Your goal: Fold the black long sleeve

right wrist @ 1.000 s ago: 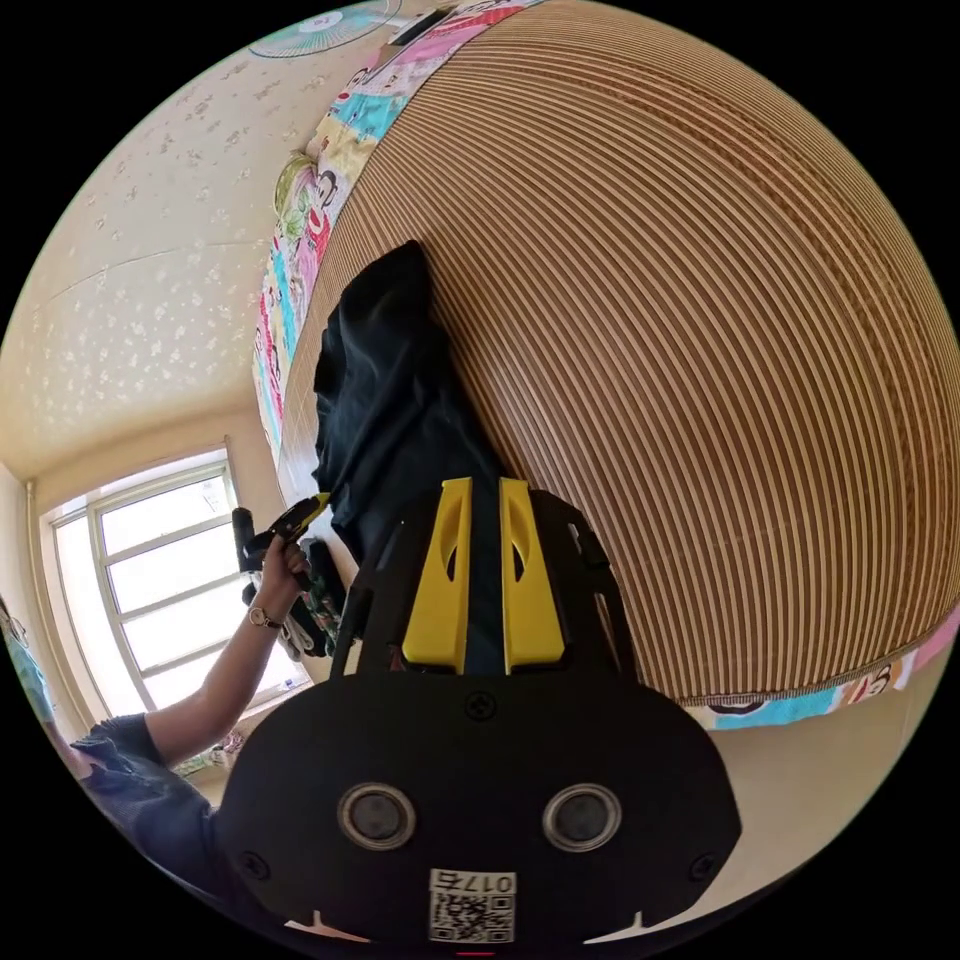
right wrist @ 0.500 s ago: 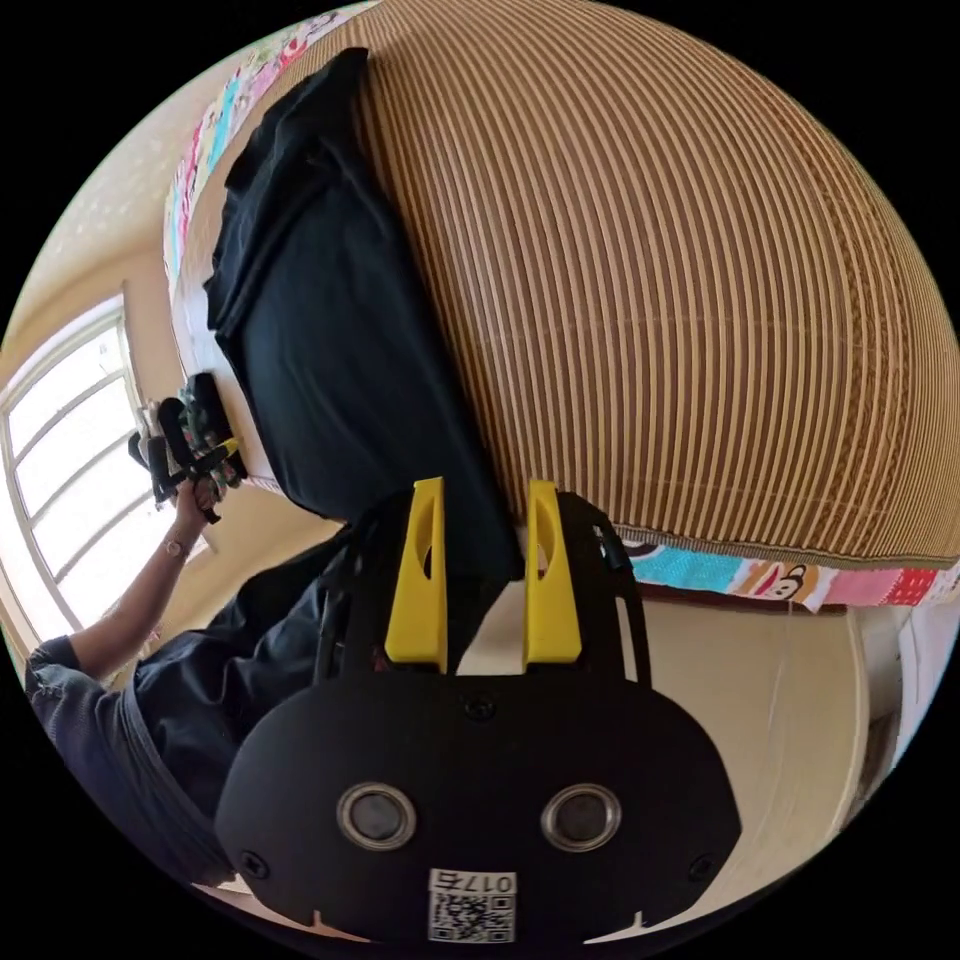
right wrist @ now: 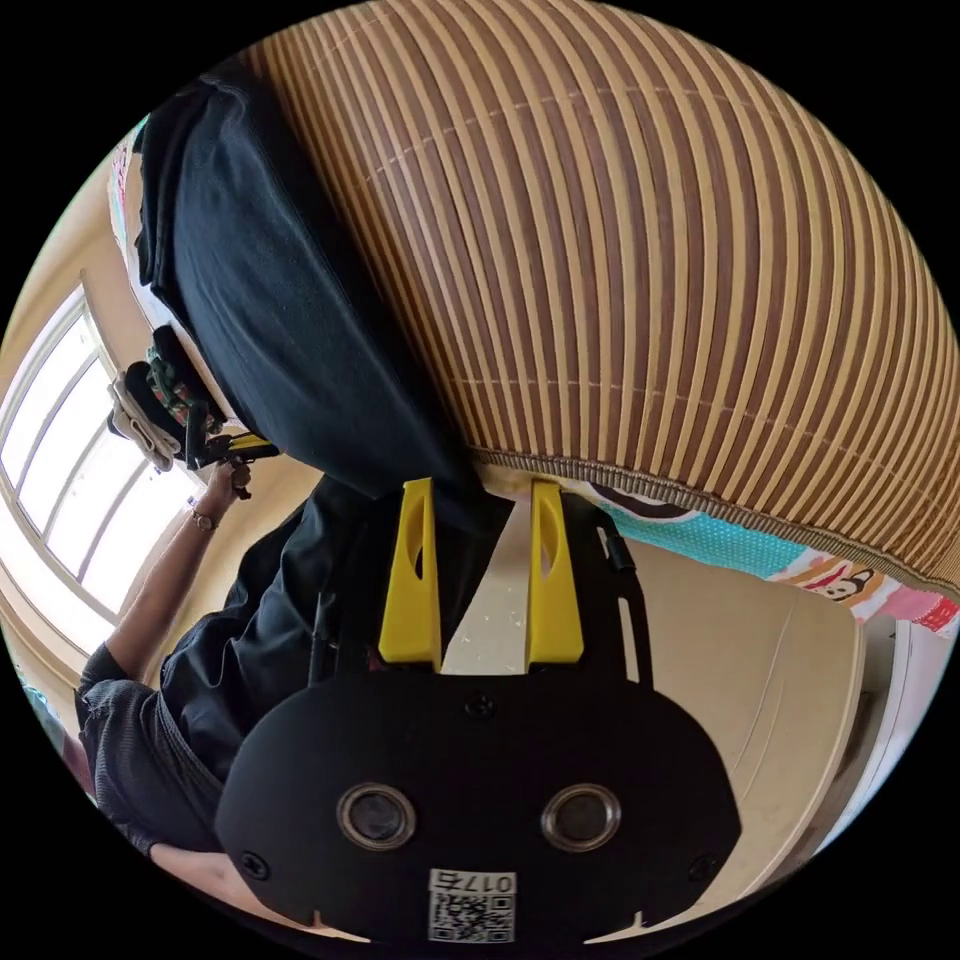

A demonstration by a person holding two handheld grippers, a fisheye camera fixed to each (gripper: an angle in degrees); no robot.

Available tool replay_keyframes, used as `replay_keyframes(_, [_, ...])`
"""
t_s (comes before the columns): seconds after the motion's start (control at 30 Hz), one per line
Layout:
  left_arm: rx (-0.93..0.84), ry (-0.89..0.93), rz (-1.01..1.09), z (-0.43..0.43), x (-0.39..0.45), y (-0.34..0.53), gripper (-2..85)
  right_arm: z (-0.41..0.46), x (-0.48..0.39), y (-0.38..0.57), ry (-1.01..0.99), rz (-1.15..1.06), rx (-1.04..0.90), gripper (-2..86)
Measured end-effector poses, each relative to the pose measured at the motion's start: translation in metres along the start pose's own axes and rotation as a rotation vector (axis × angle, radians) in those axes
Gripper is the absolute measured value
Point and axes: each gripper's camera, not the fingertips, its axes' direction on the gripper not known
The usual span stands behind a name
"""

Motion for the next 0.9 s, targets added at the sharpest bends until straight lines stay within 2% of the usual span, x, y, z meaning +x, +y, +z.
replay_keyframes(0.1, [-0.098,0.065,0.090,-0.009,-0.012,-0.006,4.9,-0.009,0.014,0.001,0.009,-0.017,-0.029,9.7])
replay_keyframes(0.17, [-0.117,0.135,0.131,-0.021,-0.016,-0.001,3.9,-0.018,0.020,0.008,-0.087,-0.097,-0.028,4.4])
replay_keyframes(0.27, [-0.137,0.321,0.251,-0.049,-0.017,0.019,3.7,-0.029,0.029,0.022,-0.224,-0.172,-0.042,3.4])
replay_keyframes(0.3, [-0.098,0.392,0.311,-0.066,-0.017,0.032,3.6,-0.032,0.031,0.026,-0.287,-0.203,-0.041,3.3])
replay_keyframes(0.33, [-0.068,0.437,0.346,-0.077,-0.017,0.039,3.5,-0.042,0.034,0.036,-0.436,-0.272,-0.022,3.0])
replay_keyframes(0.37, [0.014,0.549,0.413,-0.100,-0.020,0.056,3.4,-0.055,0.036,0.048,-0.582,-0.348,0.024,2.8])
replay_keyframes(0.4, [0.103,0.654,0.453,-0.123,-0.026,0.072,3.3,-0.063,0.037,0.055,-0.644,-0.383,0.047,2.8])
replay_keyframes(0.5, [0.304,0.783,0.535,-0.176,-0.039,0.114,3.0,-0.099,0.038,0.097,-0.851,-0.570,0.176,2.5])
replay_keyframes(0.63, [0.377,0.868,0.618,-0.204,-0.046,0.155,2.9,-0.115,0.050,0.166,-1.075,-0.732,0.402,2.2])
replay_keyframes(0.77, [0.334,1.138,0.612,-0.181,-0.064,0.182,3.4,-0.082,0.080,0.212,-1.337,-0.651,0.670,1.9])
replay_keyframes(0.83, [0.406,1.224,0.549,-0.171,-0.075,0.186,3.6,-0.063,0.087,0.213,-1.395,-0.536,0.757,1.9])
replay_keyframes(0.9, [0.570,1.245,0.409,-0.172,-0.092,0.182,3.7,-0.050,0.094,0.205,-1.407,-0.337,0.850,1.9])
